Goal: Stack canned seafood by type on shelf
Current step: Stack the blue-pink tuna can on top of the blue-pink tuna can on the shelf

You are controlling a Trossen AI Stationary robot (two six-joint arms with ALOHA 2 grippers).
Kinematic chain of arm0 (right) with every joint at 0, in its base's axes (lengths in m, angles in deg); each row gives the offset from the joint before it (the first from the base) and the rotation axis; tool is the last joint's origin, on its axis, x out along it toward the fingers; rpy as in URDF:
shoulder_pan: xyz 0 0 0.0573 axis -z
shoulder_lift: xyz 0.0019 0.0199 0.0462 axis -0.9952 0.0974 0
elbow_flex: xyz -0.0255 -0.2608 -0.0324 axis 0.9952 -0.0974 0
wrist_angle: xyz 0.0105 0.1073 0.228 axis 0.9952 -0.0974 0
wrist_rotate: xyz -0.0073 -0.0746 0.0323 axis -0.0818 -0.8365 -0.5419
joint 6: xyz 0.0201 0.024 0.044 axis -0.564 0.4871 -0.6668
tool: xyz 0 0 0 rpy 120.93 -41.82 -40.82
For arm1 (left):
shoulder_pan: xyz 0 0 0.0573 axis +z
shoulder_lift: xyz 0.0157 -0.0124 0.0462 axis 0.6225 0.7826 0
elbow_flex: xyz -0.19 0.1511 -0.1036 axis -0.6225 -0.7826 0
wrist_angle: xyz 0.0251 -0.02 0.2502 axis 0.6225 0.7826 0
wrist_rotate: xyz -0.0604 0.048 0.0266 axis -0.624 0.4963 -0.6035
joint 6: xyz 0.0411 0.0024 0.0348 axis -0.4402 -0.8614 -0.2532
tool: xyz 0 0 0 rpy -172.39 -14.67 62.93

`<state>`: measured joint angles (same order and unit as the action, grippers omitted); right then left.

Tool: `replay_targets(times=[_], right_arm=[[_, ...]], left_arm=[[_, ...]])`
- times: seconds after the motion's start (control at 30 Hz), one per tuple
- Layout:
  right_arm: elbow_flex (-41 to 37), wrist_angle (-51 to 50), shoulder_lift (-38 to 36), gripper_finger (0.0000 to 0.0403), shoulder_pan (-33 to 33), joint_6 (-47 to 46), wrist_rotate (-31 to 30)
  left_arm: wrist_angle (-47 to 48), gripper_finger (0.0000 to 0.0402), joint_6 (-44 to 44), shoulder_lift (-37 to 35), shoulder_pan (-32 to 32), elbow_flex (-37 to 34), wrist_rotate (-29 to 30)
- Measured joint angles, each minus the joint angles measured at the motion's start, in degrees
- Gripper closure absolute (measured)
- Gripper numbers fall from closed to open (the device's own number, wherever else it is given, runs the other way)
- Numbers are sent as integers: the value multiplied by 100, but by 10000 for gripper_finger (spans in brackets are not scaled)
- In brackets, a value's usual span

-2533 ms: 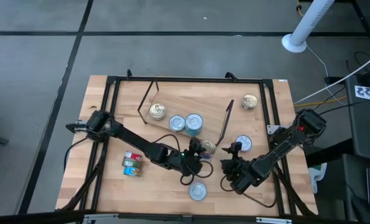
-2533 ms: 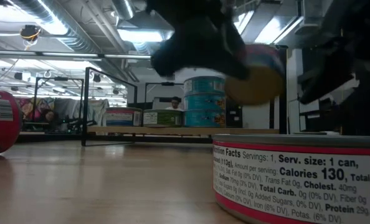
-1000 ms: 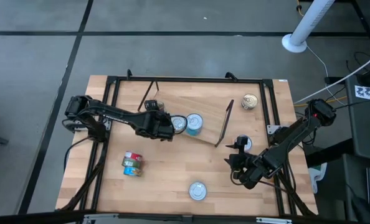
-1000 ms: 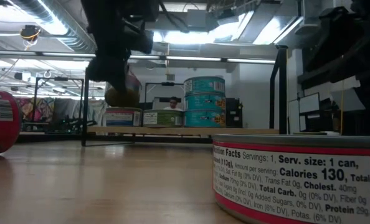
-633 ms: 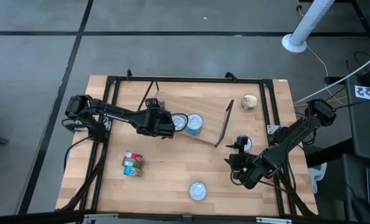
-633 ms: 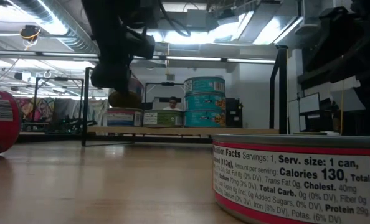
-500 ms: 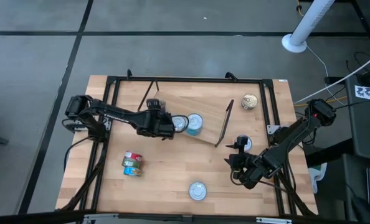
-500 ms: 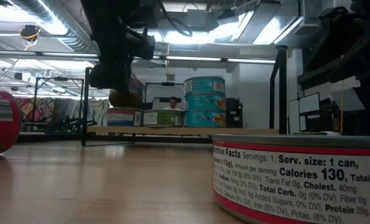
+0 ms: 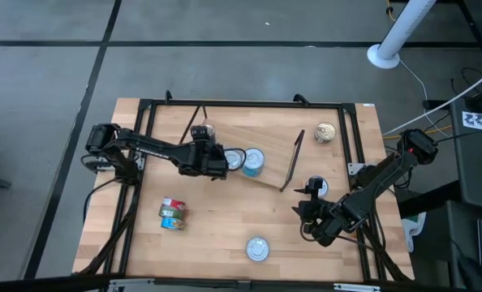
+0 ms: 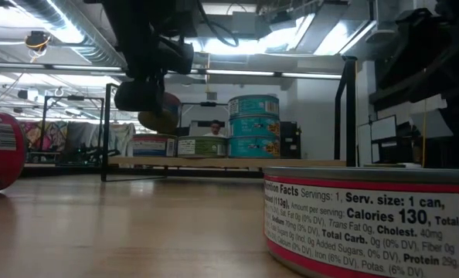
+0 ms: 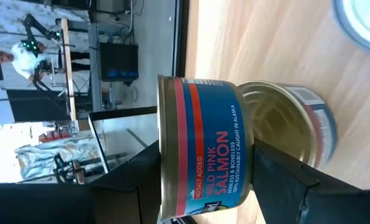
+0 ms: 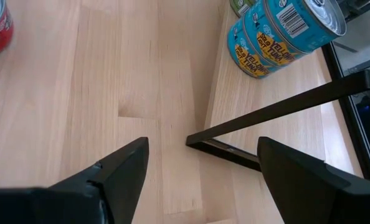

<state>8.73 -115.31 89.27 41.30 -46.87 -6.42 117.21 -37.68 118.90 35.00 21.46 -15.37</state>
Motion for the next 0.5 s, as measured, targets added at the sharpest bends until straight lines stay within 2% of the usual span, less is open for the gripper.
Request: replay_targets(times=[0.2,0.5], right_arm=[[0,-1,0,103,0,1,0],[0,-2,0,103,2,0,1]], left_arm=[[-15,204,2,0,139,0,-238],[-17,204,7,29,215,0,-241]])
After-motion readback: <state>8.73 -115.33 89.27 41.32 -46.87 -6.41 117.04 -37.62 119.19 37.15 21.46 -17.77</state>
